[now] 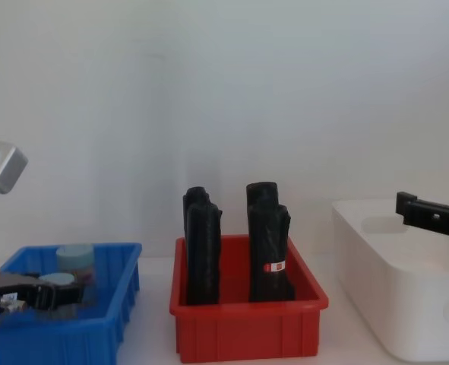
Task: Pick the cotton swabs from the blue box and place them into the white box.
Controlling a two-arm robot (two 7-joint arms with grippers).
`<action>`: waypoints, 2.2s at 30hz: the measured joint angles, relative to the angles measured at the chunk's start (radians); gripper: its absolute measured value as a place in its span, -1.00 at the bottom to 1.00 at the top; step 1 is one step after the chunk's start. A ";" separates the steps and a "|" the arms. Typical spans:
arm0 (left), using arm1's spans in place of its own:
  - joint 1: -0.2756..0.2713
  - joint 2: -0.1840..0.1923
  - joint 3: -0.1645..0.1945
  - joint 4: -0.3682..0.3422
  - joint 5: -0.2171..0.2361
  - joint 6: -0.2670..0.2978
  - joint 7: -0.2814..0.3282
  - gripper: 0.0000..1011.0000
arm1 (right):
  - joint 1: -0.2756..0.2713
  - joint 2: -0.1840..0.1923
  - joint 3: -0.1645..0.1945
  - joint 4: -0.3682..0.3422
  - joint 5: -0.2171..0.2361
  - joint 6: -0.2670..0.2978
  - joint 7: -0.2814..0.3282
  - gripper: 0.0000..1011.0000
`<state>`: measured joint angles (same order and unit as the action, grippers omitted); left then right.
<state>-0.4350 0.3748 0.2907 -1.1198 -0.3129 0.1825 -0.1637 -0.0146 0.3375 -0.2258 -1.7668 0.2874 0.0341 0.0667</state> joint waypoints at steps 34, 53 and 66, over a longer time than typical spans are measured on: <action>0.046 0.050 -0.021 -0.266 0.061 0.062 -0.077 0.33 | 0.000 0.000 0.000 0.000 0.000 0.000 0.000 0.98; 0.069 0.099 -0.028 -0.481 0.063 0.171 -0.244 0.33 | 0.000 0.000 0.000 0.000 0.000 0.000 0.000 0.98; 0.055 0.103 -0.010 -0.547 0.052 0.198 -0.399 0.33 | 0.000 0.000 0.000 0.000 0.000 0.000 0.000 0.98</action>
<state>-0.3801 0.4778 0.2804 -1.6671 -0.2609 0.3807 -0.5623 -0.0147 0.3375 -0.2258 -1.7668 0.2874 0.0341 0.0668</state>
